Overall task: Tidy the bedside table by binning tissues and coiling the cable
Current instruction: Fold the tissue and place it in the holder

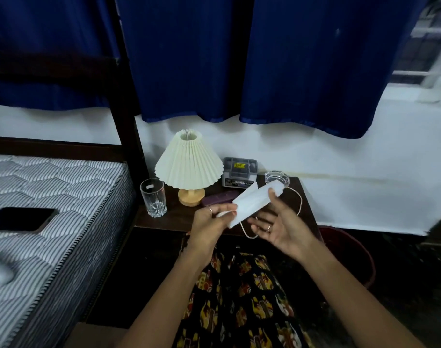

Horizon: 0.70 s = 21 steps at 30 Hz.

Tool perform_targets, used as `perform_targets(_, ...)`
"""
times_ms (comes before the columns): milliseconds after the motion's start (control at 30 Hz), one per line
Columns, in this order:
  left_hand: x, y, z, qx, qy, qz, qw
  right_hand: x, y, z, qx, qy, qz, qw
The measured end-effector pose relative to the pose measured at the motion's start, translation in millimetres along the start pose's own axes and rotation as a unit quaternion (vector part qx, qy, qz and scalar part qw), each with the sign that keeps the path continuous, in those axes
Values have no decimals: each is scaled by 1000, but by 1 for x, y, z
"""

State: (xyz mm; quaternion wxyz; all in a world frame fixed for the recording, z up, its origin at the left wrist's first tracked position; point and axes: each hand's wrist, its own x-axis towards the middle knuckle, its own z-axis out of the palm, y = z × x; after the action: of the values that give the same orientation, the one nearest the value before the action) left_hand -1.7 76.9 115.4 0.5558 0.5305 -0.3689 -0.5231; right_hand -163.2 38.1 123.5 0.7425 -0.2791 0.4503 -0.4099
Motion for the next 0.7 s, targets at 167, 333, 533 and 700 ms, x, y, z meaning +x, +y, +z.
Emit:
perform_targets(167,16,-5,6,80,-10,14,997,18,5,8,-59,0,-45,997)
perform_targets(333,39,-20,10,119,0,29,992,47,-8,4,-162,52,-77,982)
perform_targets(533,87,-50,3,228,20,-6,974,126,-77,-13,-262,174,-162,935)
perform_targets(700,121,-68,3,328,13,-37,944,186,-119,-15,-370,276,-215,861)
